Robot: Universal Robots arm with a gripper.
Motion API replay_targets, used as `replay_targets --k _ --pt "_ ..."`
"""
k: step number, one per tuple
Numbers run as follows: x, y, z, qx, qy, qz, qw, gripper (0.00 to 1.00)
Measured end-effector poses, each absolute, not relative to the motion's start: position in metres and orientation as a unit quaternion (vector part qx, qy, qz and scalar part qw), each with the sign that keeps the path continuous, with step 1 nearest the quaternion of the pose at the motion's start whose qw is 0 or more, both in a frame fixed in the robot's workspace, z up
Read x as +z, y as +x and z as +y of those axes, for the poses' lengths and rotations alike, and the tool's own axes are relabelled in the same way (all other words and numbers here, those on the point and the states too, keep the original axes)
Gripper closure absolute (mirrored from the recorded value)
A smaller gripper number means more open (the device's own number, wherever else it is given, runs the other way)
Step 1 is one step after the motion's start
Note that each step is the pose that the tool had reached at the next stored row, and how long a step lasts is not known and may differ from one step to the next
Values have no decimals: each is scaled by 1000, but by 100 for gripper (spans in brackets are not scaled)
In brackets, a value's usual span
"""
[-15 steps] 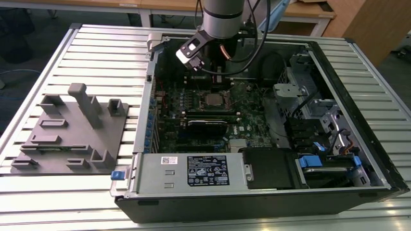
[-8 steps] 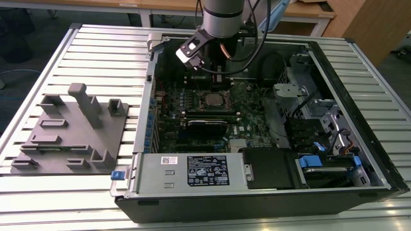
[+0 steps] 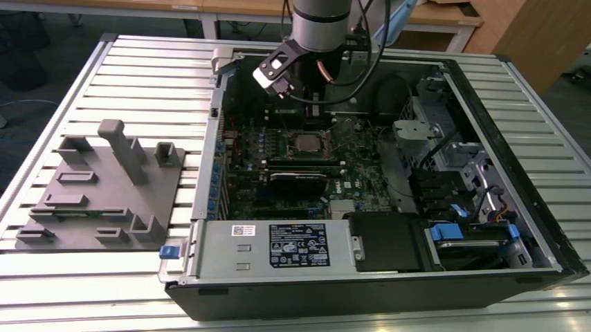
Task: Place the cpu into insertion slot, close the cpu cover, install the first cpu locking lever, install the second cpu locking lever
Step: 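Close the cpu cover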
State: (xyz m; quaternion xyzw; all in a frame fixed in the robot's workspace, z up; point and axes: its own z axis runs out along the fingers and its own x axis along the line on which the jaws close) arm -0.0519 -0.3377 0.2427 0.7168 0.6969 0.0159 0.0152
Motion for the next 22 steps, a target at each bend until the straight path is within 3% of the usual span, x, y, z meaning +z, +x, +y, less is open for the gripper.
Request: replay_targets --k 22 --pt "251 -52 -338 16 717 697 15 90"
